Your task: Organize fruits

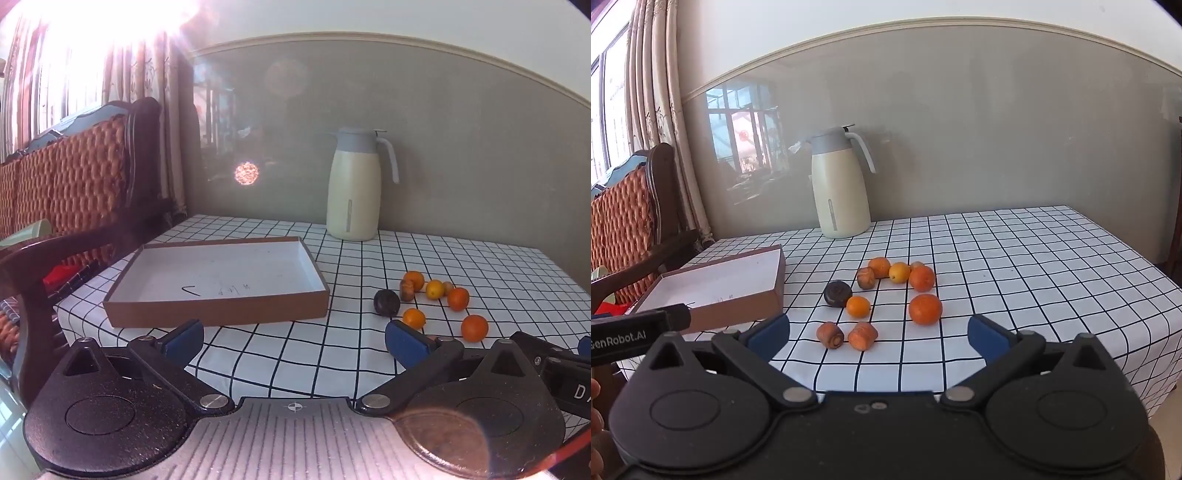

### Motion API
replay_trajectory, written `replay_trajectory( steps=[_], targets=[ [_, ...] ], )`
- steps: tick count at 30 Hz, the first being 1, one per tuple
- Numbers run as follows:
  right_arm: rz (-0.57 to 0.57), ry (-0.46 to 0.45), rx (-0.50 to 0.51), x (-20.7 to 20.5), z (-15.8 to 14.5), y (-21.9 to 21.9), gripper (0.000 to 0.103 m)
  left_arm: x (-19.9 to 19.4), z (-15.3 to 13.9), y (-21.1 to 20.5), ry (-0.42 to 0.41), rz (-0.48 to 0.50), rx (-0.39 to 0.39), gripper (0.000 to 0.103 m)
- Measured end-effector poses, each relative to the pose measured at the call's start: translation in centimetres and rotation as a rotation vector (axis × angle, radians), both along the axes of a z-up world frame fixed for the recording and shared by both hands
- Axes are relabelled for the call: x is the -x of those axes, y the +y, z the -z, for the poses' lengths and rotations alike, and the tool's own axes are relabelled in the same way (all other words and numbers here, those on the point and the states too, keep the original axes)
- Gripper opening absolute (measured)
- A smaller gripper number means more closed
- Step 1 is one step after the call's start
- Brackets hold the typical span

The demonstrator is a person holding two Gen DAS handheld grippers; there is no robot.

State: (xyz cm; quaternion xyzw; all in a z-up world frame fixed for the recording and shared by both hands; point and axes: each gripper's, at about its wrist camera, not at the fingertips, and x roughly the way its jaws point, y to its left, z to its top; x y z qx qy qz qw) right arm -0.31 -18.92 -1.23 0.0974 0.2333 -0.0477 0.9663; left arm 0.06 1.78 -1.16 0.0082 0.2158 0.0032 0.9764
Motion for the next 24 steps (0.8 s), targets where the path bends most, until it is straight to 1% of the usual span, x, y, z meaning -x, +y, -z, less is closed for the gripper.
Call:
replay_trajectory(
  steps=[2, 3, 4, 7, 12, 24],
  targets=[
    [0.000, 0.004, -0.005, -2.1, -0.8, -1.7, 0.097, -0.1, 0.1, 0.0, -0.004, -0.006, -0.001, 0.103],
    [0.012, -0.035, 0.023, 0.3, -0.9, -0.8, 0.097, -0.1, 0.1, 0.0, -0.005, -0.008, 0.000, 0.103],
    [0.021, -0.055, 0.042, 1.0, 0.4, 0.9, 0.097, -0.1, 0.1, 0.1, -0.006, -0.010, 0.002, 0.103],
    [0.024, -0.052, 0.042, 0.8, 0.4, 0.7, 0.097, -0.3, 0.0, 0.7, -0.002, -0.013, 0.015, 0.103],
    [0.028, -0.059, 0.047, 0.7, 0.2, 0.7, 0.097, -0.2, 0.0, 0.4, -0.006, -0.014, -0.002, 0.103],
    [0.025, -0.064, 0.051, 0.8, 0.2, 0.9, 0.097, -0.1, 0.1, 0.4, -0.005, -0.016, -0.004, 0.103]
  ],
)
